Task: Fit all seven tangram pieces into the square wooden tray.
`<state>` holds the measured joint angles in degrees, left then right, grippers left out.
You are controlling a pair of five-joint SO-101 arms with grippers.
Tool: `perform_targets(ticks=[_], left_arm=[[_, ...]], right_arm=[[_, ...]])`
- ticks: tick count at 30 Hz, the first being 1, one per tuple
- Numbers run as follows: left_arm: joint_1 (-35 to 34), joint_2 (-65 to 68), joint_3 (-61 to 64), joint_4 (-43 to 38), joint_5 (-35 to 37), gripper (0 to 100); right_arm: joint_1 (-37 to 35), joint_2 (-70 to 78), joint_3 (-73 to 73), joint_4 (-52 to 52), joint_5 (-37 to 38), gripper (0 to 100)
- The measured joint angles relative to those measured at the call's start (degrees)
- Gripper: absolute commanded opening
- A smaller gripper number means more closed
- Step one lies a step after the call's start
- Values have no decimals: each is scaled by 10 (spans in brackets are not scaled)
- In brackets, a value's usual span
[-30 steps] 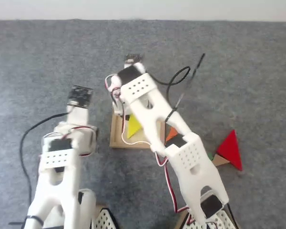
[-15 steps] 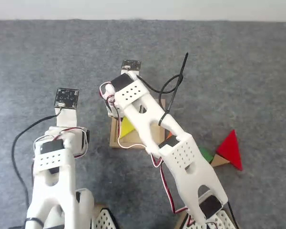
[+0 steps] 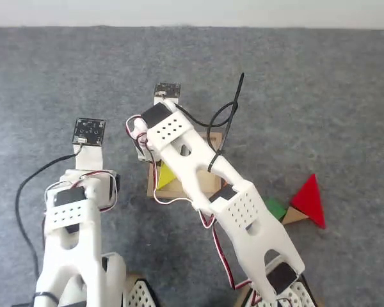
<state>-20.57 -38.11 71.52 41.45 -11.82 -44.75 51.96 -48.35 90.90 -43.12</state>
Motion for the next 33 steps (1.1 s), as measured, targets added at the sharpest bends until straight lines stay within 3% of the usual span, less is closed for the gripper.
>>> perform_targets(ticks=[4, 8, 11, 14, 16, 21, 25, 30, 33], left_arm=[[0, 0, 0, -2, 0, 184], [0, -2, 0, -2, 0, 184], [0, -2, 0, -2, 0, 184], [1, -2, 0, -2, 0, 184], [17, -2, 0, -2, 0, 184], [65, -2, -15, 3, 12, 184], [152, -3, -76, 52, 52, 188], [289, -3, -134, 91, 75, 190], [334, -2, -136, 91, 88, 219]], right_arm=[[0, 0, -4, 2, 19, 472], [6, 1, -68, 78, 55, 461], [33, -11, -98, 96, 130, 326], [75, -59, -88, 96, 203, 99], [107, -113, -56, 96, 228, 32], [201, -273, 76, 96, 334, 37], [239, -379, 248, 85, 394, 34], [239, -454, 514, -73, 405, 33], [240, -488, 660, -206, 405, 33]])
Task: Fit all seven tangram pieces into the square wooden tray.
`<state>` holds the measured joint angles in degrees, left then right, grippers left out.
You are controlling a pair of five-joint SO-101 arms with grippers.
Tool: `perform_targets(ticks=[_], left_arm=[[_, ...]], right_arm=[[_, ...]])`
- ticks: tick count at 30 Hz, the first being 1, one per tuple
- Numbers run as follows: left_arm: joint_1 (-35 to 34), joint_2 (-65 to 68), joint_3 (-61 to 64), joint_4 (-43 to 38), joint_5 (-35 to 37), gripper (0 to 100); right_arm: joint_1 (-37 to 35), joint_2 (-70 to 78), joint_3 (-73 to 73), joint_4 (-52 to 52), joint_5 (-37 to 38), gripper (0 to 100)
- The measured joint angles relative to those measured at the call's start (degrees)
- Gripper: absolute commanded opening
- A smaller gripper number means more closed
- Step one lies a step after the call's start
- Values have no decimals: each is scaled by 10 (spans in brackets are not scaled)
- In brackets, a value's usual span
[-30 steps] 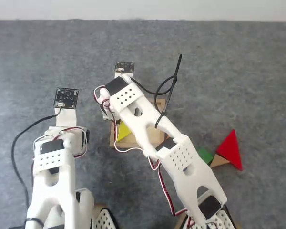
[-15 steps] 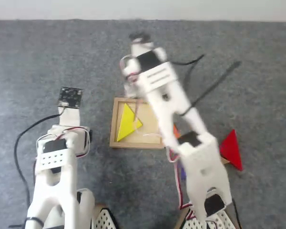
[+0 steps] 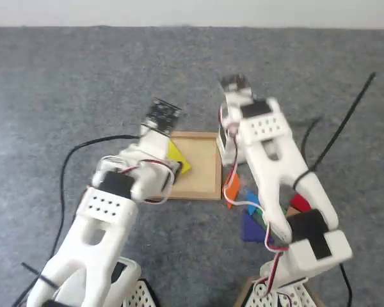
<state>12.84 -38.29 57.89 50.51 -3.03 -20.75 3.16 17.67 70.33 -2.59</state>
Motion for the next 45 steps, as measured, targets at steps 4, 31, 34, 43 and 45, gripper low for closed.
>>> perform_targets(ticks=[4, 31, 34, 43, 45], left_arm=[[14, 62, -1, -37, 27, 221], [-29, 344, -149, -69, 99, 37], [-31, 400, -208, -25, 105, 11], [-39, 540, -391, 109, 105, 12], [-49, 538, -391, 105, 105, 12]], right_arm=[[-12, -6, 84, -135, -39, 33], [-38, 56, 87, -200, -112, 33], [-40, 56, 87, -200, -112, 33], [-40, 56, 87, -200, -112, 32], [-40, 56, 87, -200, -112, 27]])
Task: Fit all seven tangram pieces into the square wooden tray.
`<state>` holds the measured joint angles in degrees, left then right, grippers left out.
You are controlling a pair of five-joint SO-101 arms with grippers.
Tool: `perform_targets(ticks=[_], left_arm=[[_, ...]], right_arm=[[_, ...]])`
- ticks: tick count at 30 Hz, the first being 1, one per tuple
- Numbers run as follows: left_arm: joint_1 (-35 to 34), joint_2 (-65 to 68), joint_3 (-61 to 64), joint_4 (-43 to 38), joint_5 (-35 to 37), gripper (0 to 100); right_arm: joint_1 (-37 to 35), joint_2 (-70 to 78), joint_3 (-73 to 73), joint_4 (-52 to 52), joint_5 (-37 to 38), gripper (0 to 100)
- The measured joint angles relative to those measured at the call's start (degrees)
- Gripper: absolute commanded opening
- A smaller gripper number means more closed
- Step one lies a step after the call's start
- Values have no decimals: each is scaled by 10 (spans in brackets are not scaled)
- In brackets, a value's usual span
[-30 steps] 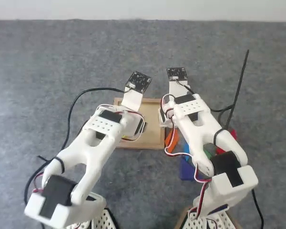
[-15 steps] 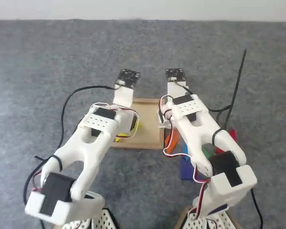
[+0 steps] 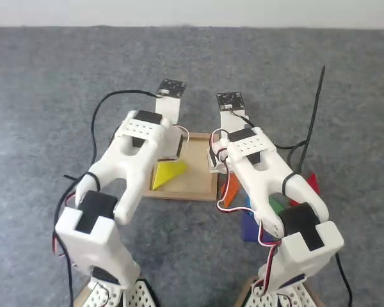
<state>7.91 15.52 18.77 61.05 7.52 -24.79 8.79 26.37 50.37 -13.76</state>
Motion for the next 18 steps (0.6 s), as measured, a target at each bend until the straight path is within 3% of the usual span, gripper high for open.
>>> perform_targets(ticks=[11, 18], left_arm=[[-52, -77, 111, -43, -9, 12], [-12, -258, 200, -70, -12, 17]], right_arm=[[-1, 0, 0, 0, -2, 22], [-2, 0, 0, 0, -4, 8]])
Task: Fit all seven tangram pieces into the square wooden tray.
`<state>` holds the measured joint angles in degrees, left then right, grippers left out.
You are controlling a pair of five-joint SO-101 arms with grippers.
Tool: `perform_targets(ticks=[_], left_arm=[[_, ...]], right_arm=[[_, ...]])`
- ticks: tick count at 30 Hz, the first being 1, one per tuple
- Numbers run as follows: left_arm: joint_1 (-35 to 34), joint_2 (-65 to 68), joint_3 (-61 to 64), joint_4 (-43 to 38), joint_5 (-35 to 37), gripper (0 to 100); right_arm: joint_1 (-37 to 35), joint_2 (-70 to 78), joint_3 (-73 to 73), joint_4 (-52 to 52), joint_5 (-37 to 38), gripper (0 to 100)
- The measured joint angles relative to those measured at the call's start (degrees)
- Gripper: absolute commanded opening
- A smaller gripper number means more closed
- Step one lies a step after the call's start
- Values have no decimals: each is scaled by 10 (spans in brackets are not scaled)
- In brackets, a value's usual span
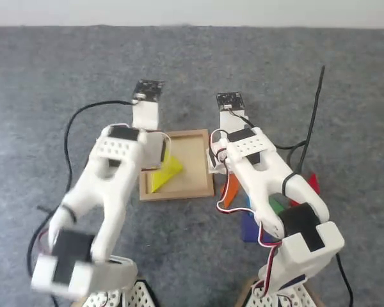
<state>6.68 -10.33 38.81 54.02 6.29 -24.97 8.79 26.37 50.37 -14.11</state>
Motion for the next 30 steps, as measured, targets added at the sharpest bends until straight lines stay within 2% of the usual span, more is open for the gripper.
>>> perform_targets(ticks=[3, 7, 15, 24, 30], left_arm=[[47, -73, 62, -36, 0, 68], [73, -46, 73, -62, 0, 78], [76, 164, -77, 31, -2, 80], [70, 177, -97, 47, -13, 78], [36, 177, -97, 47, -41, 76]], right_arm=[[-1, 0, 0, 0, 0, 8], [-2, 0, 0, 0, 0, 8], [-2, 0, 0, 1, 0, 8], [-2, 0, 0, 1, 0, 8], [-4, -2, 0, 1, 0, 9]])
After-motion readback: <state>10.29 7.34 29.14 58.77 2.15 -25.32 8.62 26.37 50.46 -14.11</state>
